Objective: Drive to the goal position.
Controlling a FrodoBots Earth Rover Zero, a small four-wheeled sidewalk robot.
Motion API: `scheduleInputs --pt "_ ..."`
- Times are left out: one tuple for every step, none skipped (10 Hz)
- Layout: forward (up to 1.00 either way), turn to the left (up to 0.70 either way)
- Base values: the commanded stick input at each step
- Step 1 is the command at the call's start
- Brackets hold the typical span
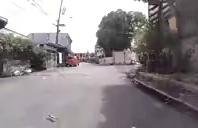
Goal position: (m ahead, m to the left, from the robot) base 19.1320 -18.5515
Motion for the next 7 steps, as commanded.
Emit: scheduleInputs --pt "1.0 0.0" --pt "1.0 0.0" --pt "1.0 0.0" --pt "1.0 0.0" --pt "1.0 0.0" --pt "1.0 0.0" --pt "1.0 0.0"
